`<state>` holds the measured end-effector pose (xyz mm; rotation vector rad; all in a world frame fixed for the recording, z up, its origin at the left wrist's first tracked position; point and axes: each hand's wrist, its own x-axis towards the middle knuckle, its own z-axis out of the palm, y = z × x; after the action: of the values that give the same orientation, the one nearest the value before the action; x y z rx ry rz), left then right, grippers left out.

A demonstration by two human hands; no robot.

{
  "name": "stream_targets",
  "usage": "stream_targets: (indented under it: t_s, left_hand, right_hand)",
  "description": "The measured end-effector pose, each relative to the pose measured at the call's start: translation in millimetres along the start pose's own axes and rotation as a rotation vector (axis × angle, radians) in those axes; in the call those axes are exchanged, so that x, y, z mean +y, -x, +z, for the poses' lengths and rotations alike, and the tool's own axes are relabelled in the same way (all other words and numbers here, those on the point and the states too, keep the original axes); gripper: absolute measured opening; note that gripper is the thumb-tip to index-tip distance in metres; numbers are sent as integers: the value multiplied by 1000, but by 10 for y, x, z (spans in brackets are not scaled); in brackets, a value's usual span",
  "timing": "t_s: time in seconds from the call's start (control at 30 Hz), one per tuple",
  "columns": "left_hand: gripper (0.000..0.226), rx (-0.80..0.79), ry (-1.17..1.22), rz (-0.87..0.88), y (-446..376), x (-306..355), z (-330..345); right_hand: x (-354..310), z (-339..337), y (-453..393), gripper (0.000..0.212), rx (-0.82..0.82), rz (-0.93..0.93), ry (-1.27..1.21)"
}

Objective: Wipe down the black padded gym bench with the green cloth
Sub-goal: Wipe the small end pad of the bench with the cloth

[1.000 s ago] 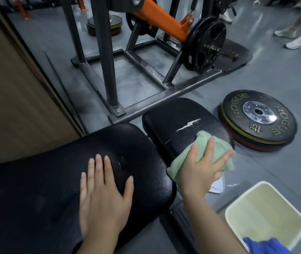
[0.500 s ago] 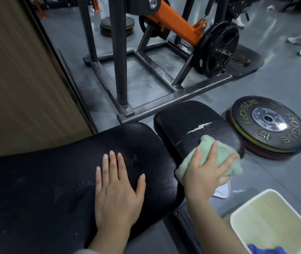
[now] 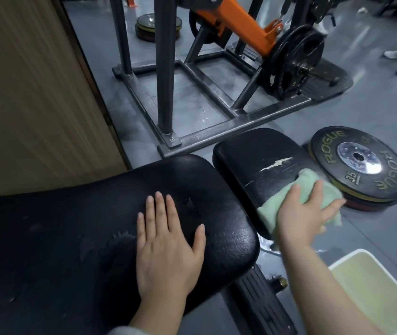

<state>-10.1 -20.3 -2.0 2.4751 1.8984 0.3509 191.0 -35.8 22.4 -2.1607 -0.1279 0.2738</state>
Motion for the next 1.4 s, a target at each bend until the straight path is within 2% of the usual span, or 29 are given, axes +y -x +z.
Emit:
stream_targets:
  t_s: [0.13, 0.6, 0.77, 0.87, 0.97, 1.1, 1.27, 1.4]
  left_hand:
    - [79, 2, 2, 11, 15, -12, 2]
    - [75, 20, 15, 65, 17, -30, -43]
    - [71, 99, 59, 203, -144, 385, -225]
    - [70, 50, 63, 290, -251, 729, -158]
    - [69, -37, 33, 282, -245, 875, 32]
    - [67, -47, 46, 266, -218, 881, 145]
    - [63, -36, 64, 261, -217, 868, 167]
    - [67, -68, 96, 231, -210, 869, 142]
  right_hand:
    - [114, 39, 326, 53, -55, -87, 63]
    - [43, -145, -221, 52, -143, -173, 186]
    - [36, -186, -285, 51, -181, -200, 234]
    - [30, -229, -358, 51, -220, -241, 255]
    - [47, -280, -473, 51, -258, -297, 289]
    - [84, -350, -683, 50, -326, -436, 408]
    - [99, -453, -1058, 46, -499, -709, 578]
    - [59, -484, -1303, 58, -614, -885, 635]
